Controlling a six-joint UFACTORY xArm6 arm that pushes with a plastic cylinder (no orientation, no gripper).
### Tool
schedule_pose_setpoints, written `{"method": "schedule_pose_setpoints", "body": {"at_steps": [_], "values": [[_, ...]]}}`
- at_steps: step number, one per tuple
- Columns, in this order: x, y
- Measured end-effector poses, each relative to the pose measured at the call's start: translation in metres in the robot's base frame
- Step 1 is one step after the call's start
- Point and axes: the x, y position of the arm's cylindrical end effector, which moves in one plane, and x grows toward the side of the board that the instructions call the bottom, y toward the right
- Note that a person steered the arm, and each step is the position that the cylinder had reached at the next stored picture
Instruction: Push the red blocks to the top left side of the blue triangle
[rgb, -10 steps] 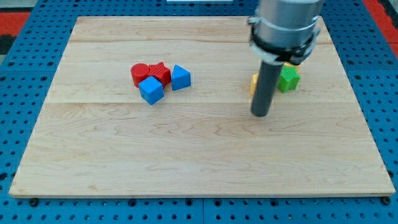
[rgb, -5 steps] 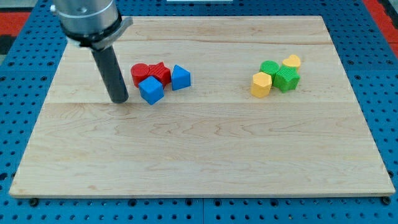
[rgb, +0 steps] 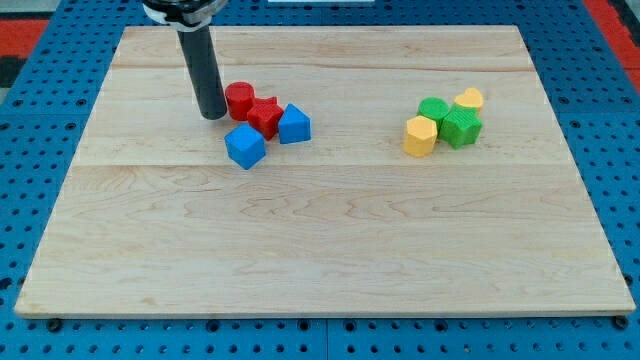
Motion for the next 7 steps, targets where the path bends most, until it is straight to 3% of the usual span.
{"method": "schedule_pose_setpoints", "body": {"at_steps": [2,4,7], "values": [[-0.038,0.009],[0.008,0.025],[-0.007,0.044]]}}
